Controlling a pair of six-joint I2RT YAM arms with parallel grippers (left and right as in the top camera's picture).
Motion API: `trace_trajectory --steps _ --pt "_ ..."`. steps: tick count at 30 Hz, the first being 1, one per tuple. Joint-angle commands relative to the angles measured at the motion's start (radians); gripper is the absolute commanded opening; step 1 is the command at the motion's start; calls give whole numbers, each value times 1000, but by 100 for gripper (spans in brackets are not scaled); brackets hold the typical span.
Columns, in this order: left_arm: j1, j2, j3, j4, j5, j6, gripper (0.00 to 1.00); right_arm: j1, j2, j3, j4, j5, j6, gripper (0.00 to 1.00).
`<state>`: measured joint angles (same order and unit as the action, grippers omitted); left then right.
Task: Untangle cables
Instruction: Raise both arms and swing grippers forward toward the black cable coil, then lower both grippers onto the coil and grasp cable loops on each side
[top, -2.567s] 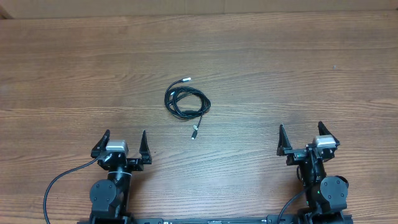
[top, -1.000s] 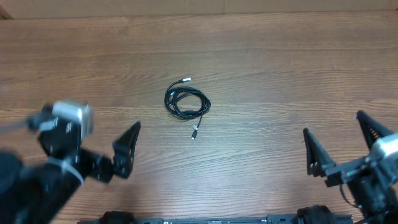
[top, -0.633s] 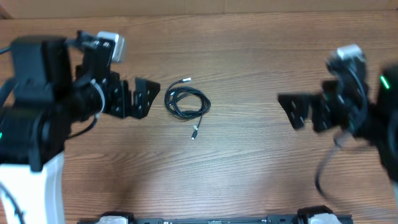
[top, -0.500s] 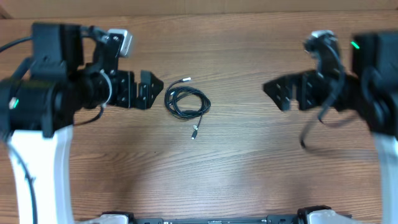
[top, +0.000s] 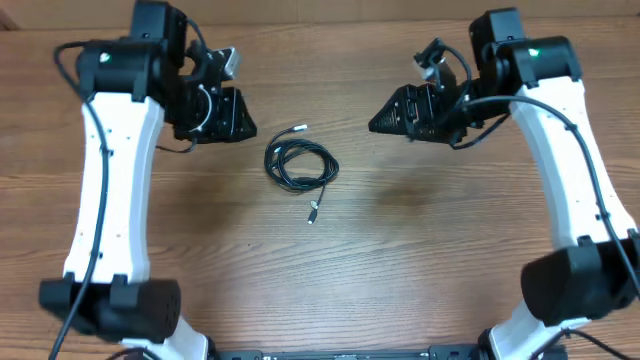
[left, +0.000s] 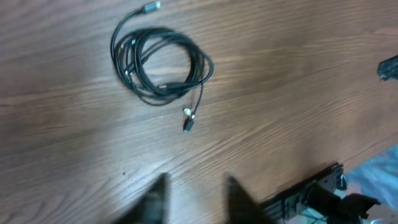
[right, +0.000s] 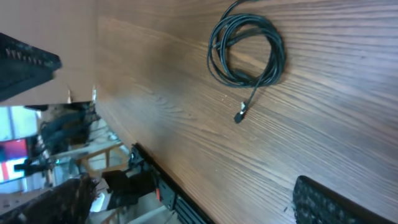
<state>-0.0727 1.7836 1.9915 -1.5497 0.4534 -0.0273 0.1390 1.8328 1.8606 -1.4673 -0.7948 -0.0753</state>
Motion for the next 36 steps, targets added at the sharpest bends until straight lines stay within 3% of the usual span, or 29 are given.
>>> trace_trajectory --steps 1,5,9,12,17,25,27,32,34,35,36 --pt "-6 80 13 -23 8 -2 4 7 19 19 3 -63 0 49" --pt "-6 156 13 -23 8 -2 4 17 23 -13 23 -59 26 16" --pt "-8 233 12 -24 7 -3 4 29 23 -58 58 -60 27 13" --pt "-13 281 11 -24 7 -3 4 41 23 -96 101 -44 74 17" --pt "-37 360 6 -35 -17 -7 4 79 23 -176 215 90 277 26" --pt "-110 466 6 -23 -173 -67 24 189 23 -291 352 204 401 33" --pt "-125 484 6 -2 -198 -72 29 228 23 -319 384 280 460 39" --pt "-134 513 6 29 -278 -112 32 291 23 -362 450 393 527 40" --pt "-135 517 6 37 -280 -112 40 308 24 -380 467 455 593 40" --pt "-135 518 6 38 -280 -112 40 313 25 -385 473 464 612 40" --pt "-135 517 6 39 -275 -112 34 321 25 -390 491 460 629 47"
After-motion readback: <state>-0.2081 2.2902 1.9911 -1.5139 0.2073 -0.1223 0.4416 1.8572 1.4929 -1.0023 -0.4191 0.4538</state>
